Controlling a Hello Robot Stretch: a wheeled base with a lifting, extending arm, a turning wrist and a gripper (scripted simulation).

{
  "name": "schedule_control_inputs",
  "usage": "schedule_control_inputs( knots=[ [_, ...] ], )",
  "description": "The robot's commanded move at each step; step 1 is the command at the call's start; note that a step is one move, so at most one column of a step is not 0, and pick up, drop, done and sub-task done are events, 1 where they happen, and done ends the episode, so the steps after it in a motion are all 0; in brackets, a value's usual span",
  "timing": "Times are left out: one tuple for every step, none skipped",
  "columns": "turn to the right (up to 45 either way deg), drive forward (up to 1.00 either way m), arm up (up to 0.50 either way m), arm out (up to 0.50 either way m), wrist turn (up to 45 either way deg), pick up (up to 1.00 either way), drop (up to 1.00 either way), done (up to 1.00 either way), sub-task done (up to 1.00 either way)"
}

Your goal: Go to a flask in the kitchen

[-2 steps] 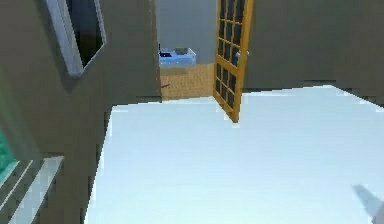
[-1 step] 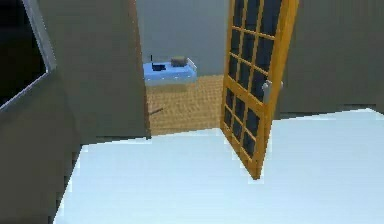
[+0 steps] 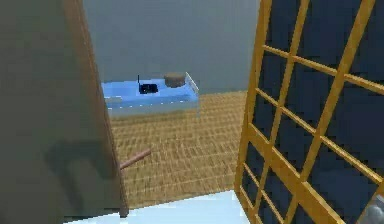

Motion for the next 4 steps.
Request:
schedule_control_inputs(
  knots=[
    [0.0, 1.0, 0.0, 0.0, 0.0, 0.0, 0.0, 0.0, 0.0],
    [-3.0, 0.0, 0.0, 0.0, 0.0, 0.0, 0.0, 0.0, 0.0],
    [0.0, 0.55, 0.0, 0.0, 0.0, 0.0, 0.0, 0.0, 0.0],
    [45.0, 0.0, 0.0, 0.0, 0.0, 0.0, 0.0, 0.0, 0.0]
  ],
)
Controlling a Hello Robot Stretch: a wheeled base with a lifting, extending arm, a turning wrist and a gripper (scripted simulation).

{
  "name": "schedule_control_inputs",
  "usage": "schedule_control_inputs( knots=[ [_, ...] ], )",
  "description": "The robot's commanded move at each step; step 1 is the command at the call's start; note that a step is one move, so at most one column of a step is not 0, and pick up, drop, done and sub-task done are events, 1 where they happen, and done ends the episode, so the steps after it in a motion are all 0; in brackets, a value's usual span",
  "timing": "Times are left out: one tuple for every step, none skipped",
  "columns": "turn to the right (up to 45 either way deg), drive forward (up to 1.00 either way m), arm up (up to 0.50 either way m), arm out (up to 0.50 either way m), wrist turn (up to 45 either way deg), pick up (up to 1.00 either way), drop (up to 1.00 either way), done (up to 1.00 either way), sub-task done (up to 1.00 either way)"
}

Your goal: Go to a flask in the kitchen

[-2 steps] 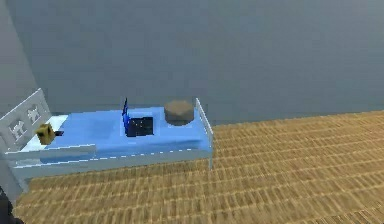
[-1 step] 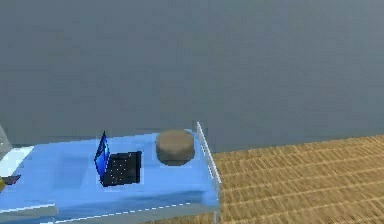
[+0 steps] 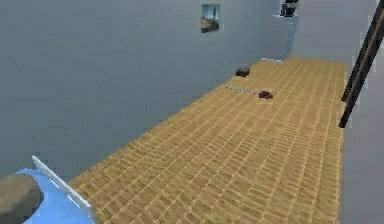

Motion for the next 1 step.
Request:
schedule_control_inputs(
  knots=[
    [33.0, 0.0, 0.0, 0.0, 0.0, 0.0, 0.0, 0.0, 0.0]
  ],
)
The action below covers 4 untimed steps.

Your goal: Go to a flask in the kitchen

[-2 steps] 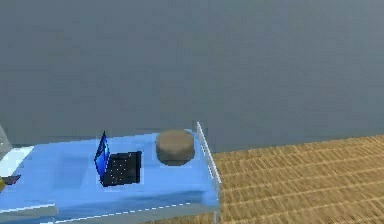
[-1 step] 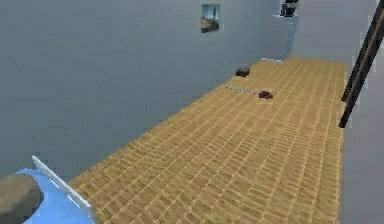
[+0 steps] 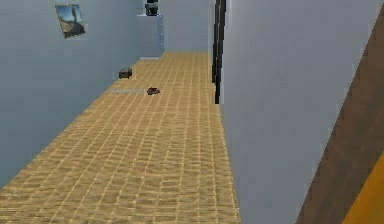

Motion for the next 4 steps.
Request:
schedule_control_inputs(
  knots=[
    [0.0, 0.25, 0.0, 0.0, 0.0, 0.0, 0.0, 0.0, 0.0],
    [0.0, 1.0, 0.0, 0.0, 0.0, 0.0, 0.0, 0.0, 0.0],
    [0.0, 1.0, 0.0, 0.0, 0.0, 0.0, 0.0, 0.0, 0.0],
    [-3.0, 0.0, 0.0, 0.0, 0.0, 0.0, 0.0, 0.0, 0.0]
  ],
)
